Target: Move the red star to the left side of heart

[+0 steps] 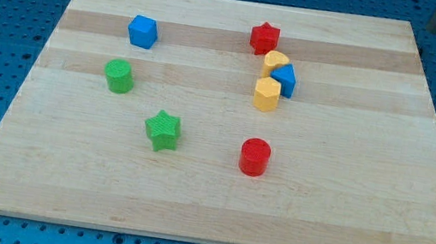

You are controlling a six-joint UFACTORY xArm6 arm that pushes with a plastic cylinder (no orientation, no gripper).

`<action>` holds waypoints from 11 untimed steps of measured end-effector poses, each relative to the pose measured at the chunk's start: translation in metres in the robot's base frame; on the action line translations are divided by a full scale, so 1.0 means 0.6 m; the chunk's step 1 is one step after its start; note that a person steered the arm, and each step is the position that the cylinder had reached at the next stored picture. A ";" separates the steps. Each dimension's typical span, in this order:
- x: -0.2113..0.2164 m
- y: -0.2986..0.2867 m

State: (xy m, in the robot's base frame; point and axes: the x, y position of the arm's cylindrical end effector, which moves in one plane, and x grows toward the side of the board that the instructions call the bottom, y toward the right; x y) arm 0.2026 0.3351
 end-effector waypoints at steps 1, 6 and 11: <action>0.003 -0.019; 0.108 -0.397; 0.172 -0.556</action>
